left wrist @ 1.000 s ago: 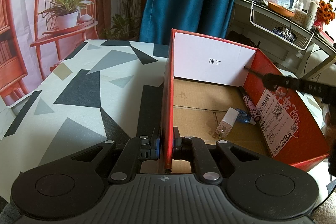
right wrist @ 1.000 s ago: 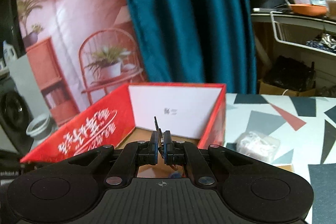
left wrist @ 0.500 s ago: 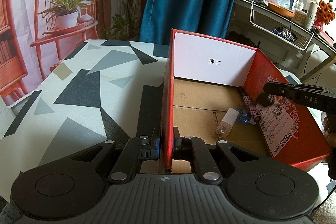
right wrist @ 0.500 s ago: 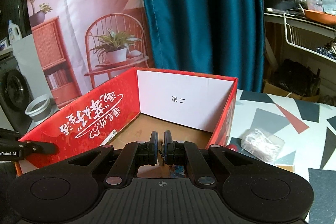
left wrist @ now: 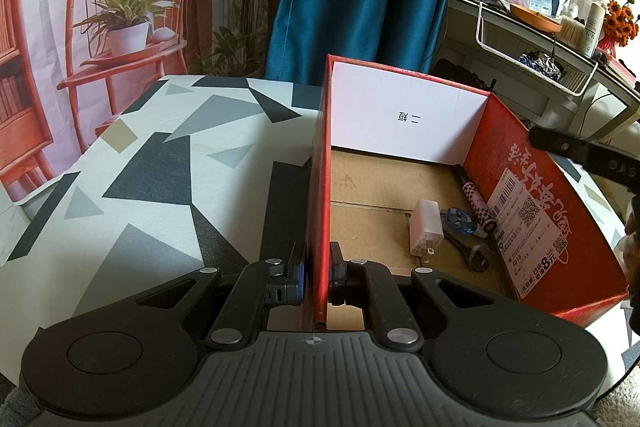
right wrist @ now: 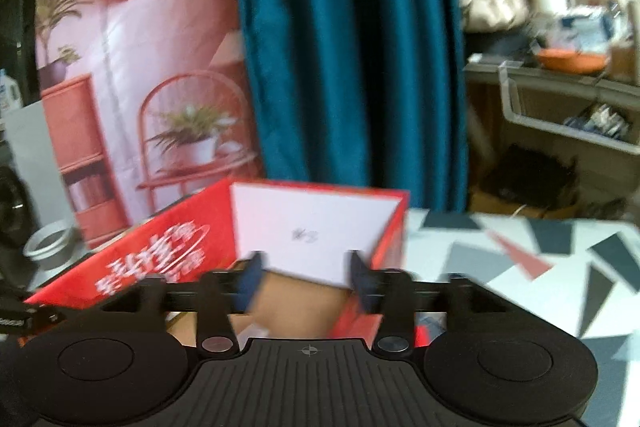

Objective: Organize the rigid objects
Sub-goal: 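Reach the right tool to the lavender case and grasp it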

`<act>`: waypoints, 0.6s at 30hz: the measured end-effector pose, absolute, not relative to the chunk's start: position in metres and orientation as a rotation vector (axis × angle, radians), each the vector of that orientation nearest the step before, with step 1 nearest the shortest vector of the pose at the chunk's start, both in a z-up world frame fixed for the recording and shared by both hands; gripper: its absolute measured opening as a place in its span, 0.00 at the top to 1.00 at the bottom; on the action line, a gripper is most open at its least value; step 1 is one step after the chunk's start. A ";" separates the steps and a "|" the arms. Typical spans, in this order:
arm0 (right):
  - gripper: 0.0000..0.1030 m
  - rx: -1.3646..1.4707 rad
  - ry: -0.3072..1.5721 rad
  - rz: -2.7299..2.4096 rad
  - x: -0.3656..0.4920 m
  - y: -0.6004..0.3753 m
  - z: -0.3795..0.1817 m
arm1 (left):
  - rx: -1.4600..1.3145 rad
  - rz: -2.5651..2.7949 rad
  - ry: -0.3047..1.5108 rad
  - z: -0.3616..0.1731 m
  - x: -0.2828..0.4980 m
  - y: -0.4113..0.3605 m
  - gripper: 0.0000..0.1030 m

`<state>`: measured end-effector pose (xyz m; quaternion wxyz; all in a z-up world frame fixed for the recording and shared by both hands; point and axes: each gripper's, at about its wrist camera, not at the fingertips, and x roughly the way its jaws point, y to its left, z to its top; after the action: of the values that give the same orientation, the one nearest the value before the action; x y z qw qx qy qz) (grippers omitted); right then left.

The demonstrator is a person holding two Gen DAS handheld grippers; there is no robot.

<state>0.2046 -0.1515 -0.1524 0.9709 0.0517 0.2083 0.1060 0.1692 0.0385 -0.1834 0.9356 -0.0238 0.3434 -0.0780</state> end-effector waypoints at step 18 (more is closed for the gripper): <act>0.00 0.094 0.421 -0.144 0.181 -0.211 -0.209 | -0.047 -0.159 0.702 -0.183 0.169 0.038 0.89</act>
<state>0.1813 -0.2111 -0.2092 0.9742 0.0464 0.2089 -0.0712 0.1689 0.0384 -0.1834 0.9357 -0.0231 0.3433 -0.0775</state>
